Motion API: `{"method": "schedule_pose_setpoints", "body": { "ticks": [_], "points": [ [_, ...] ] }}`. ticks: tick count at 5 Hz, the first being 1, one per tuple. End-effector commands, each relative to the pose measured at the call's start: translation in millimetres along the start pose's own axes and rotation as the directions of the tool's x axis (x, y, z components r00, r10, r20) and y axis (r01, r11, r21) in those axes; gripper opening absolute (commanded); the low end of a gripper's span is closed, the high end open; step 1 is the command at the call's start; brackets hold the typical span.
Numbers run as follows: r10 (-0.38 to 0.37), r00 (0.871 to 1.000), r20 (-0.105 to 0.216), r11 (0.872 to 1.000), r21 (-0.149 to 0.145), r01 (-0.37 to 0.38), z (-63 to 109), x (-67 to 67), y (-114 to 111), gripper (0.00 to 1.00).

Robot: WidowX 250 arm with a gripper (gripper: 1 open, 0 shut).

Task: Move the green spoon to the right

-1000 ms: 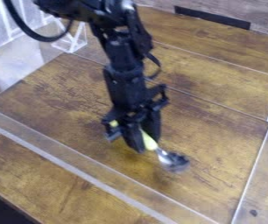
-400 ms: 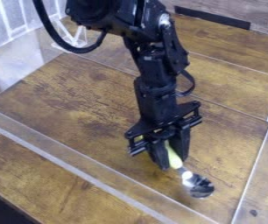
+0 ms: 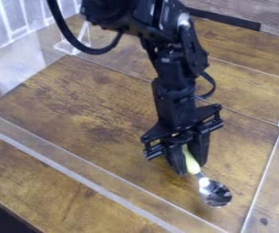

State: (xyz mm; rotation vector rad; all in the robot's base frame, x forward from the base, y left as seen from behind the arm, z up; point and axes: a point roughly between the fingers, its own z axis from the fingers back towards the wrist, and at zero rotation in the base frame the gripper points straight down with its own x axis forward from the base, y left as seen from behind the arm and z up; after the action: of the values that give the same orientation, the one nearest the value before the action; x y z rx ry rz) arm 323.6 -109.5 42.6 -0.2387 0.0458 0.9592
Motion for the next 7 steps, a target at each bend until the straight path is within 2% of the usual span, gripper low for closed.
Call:
{"method": "schedule_pose_setpoints", "body": {
  "ticks": [1, 2, 4, 5, 6, 7],
  "points": [
    [-0.072, 0.997, 0.041, 0.994, -0.084, 0.076, 14.7, -2.0, -16, 0.0],
    [-0.101, 0.993, 0.06, 0.989, -0.102, 0.107, 11.9, 1.3, -19, 0.0],
    [-0.15, 0.984, 0.1, 0.98, -0.117, 0.162, 30.7, 17.7, -39, 0.0],
    [-0.192, 0.974, 0.118, 0.972, -0.116, 0.205, 41.5, 16.0, -41, 0.0],
    [-0.195, 0.973, 0.12, 0.97, -0.122, 0.21, 48.7, 10.2, -43, 0.0],
    [-0.176, 0.976, 0.128, 0.972, -0.135, 0.193, 47.9, 8.9, -48, 0.0]
  ]
}}
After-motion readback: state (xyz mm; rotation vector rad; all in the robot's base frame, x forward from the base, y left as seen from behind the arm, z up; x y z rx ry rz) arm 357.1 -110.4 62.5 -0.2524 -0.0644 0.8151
